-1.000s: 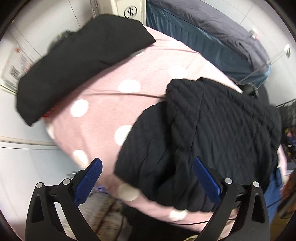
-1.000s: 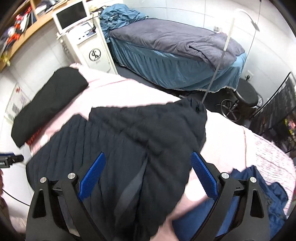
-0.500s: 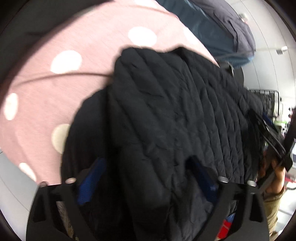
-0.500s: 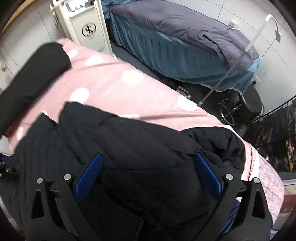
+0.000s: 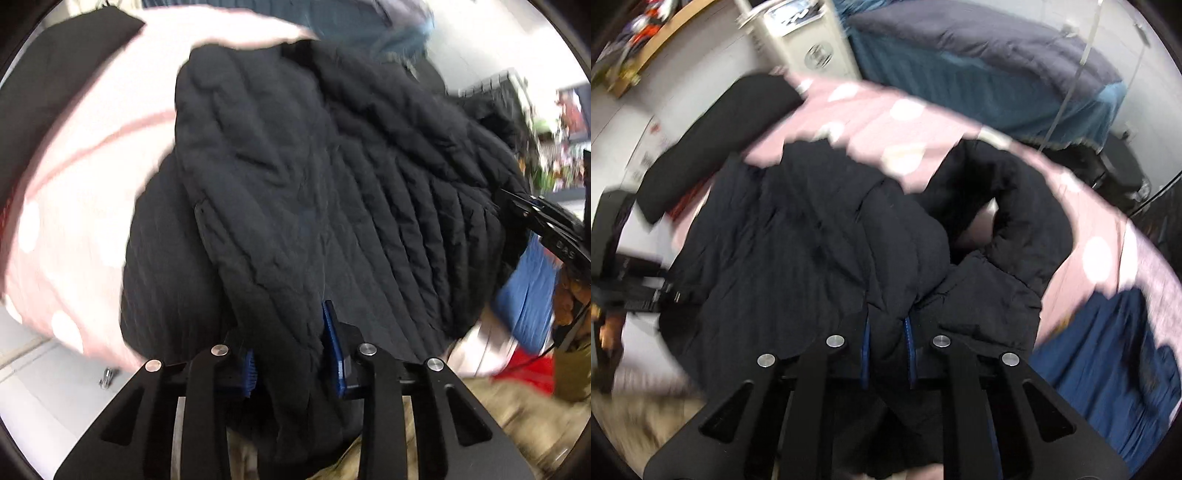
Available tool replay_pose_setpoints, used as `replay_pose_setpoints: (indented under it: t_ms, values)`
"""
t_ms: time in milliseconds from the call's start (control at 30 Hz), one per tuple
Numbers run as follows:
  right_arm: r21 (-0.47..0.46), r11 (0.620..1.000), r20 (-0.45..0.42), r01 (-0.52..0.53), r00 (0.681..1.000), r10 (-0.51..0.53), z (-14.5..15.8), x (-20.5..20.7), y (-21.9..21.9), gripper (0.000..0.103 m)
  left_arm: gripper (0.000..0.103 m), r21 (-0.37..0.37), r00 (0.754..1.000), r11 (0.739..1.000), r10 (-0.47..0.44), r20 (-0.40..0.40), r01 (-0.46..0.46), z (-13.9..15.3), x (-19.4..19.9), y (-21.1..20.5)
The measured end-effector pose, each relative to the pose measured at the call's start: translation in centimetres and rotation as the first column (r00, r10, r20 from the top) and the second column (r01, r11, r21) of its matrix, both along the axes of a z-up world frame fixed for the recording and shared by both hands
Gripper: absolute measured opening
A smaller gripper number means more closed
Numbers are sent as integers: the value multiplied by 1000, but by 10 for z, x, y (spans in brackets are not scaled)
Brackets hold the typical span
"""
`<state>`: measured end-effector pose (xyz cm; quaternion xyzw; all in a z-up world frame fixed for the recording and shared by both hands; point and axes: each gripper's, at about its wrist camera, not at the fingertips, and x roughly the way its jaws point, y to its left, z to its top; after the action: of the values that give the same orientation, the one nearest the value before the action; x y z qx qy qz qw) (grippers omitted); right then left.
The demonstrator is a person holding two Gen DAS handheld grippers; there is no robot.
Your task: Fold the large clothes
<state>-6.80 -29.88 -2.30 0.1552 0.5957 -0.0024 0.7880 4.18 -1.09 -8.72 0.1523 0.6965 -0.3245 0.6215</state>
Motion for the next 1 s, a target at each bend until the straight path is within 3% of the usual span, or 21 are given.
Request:
replay_pose_setpoints:
  t_ms: [100, 167, 267, 367, 433, 500, 633, 733, 800, 867, 933, 1000]
  values:
    - [30, 1000, -132, -3, 991, 7, -34, -48, 20, 15, 30, 80, 997, 997, -11, -70, 17, -29, -43, 13]
    - [-13, 999, -184, -31, 983, 28, -54, -72, 33, 15, 30, 128, 996, 992, -7, -86, 18, -49, -66, 18]
    - [-47, 993, -209, -107, 973, 95, -73, -82, 48, 15, 31, 186, 998, 982, -7, -57, 18, -81, -84, 19]
    - [-62, 995, -189, -79, 980, 66, -68, -76, 47, 26, 34, 189, 999, 982, 20, -42, -12, -84, -85, 17]
    - [-48, 997, -136, -62, 989, 55, -51, -74, 46, 62, 43, 138, 1000, 990, 21, 14, -23, -58, -88, 19]
    - [-55, 997, -52, -58, 997, 55, -21, -72, 47, 71, 57, 79, 997, 996, 38, 73, -44, -32, -88, 25]
    - [-68, 994, 95, -81, 992, 88, 40, -64, 41, 73, 77, -69, 977, 990, 137, 166, -127, 28, -63, 46]
    - [-198, 978, 162, -61, 982, 94, 66, -43, 23, 81, 83, -71, 945, 981, 191, 267, -178, 43, -28, 63]
    - [-285, 958, 136, -36, 988, 77, 56, -30, 14, 81, 83, -47, 930, 978, 210, 301, -205, 46, 0, 71]
    - [-326, 945, 46, -28, 998, 45, 34, -15, 0, 81, 83, -52, 921, 970, 243, 303, -239, 36, 35, 74]
    - [-350, 935, -36, -53, 998, 43, 12, -7, -9, 81, 83, -31, 926, 966, 254, 278, -256, 11, 59, 74]
    - [-437, 890, -113, -130, 990, 89, -9, 0, -3, 81, 83, -5, 939, 971, 233, 254, -240, -8, 76, 75]
